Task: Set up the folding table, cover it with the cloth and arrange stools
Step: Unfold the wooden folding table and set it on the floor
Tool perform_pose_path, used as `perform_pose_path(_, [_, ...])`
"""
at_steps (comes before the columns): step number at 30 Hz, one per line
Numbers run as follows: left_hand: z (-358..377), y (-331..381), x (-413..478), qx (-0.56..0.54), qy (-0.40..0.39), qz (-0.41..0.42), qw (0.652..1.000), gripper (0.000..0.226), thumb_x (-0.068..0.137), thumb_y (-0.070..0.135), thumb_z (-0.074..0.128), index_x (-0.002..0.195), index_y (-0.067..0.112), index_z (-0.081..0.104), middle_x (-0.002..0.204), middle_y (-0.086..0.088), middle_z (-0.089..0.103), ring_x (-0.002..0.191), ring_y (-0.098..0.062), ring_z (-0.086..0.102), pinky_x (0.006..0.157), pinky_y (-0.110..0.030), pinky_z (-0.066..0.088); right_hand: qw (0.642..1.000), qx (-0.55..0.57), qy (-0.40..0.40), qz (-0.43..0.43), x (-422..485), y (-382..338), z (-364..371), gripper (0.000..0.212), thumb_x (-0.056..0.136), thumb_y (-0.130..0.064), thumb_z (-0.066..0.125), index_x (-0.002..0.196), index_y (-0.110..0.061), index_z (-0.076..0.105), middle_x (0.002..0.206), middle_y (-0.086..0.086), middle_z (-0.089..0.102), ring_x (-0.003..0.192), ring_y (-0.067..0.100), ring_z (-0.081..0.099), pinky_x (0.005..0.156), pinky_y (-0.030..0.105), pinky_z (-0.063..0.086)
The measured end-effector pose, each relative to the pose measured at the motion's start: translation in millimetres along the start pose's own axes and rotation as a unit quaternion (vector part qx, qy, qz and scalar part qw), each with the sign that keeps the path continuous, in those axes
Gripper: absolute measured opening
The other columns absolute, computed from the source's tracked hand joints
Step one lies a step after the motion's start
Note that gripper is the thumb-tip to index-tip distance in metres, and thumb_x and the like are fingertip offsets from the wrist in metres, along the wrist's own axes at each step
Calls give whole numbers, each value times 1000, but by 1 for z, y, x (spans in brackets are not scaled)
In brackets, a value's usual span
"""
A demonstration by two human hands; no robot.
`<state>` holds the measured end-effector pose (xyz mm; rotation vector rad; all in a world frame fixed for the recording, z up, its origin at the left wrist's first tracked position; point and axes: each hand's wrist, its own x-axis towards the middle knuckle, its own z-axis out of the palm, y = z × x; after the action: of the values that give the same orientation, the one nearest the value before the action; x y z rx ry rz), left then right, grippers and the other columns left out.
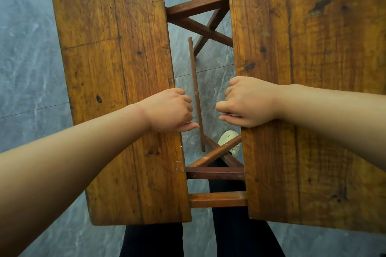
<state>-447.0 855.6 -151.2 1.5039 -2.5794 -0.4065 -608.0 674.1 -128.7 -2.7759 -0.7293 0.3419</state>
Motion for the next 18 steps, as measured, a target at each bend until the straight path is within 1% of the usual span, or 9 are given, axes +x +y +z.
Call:
perform_pose_path(2, [1,0,-1,5,-11,-1,1000,54,92,45,34,52,20,58,51,9,47,52,-10,41,58,-25,30,1000,9,-3,-4,-1,0,0,29,91,-38,36,68,-23,34,48,-6,43,44,15,41,59,30,34])
perform_pose_path(6, [3,-1,-1,-9,-33,2,999,56,94,47,28,56,20,60,54,9,49,56,-10,43,61,-26,36,1000,13,-8,-9,-3,2,0,35,93,-39,36,63,-23,41,50,-9,44,46,12,41,61,29,35])
perform_pose_path(9, [1,-3,5,-13,-28,-1,1000,60,94,48,25,53,19,58,52,8,48,53,-11,43,59,-27,38,1000,16,3,-4,-6,6,-2,37,94,-39,36,60,-24,38,50,-11,37,46,10,34,62,27,31])
perform_pose_path(11, [2,-4,10,-10,-25,-5,1000,64,94,49,20,52,19,58,52,8,48,53,-12,43,58,-28,38,1000,12,1,0,-10,9,-1,40,94,-40,36,58,-24,39,49,-11,39,46,10,35,62,26,30])
perform_pose_path(13, [5,-3,16,-5,-26,-6,1000,64,94,49,21,53,19,60,53,10,47,54,-11,41,59,-27,36,1000,4,-2,1,-14,12,2,41,95,-40,35,57,-24,39,49,-11,40,45,10,36,62,25,27])
perform_pose_path(15, [5,-1,22,-6,-24,-10,1000,58,93,47,28,53,19,61,55,11,41,55,-10,36,60,-25,30,1000,-1,3,0,-19,14,4,40,95,-40,37,58,-25,36,49,-12,39,45,9,35,63,25,24])
perform_pose_path(18, [4,-1,31,-1,-42,-21,999,56,92,46,29,56,18,62,58,11,38,57,-10,35,62,-25,27,1000,-8,7,0,-25,19,5,39,95,-38,37,58,-25,36,49,-12,38,45,9,34,62,25,23])
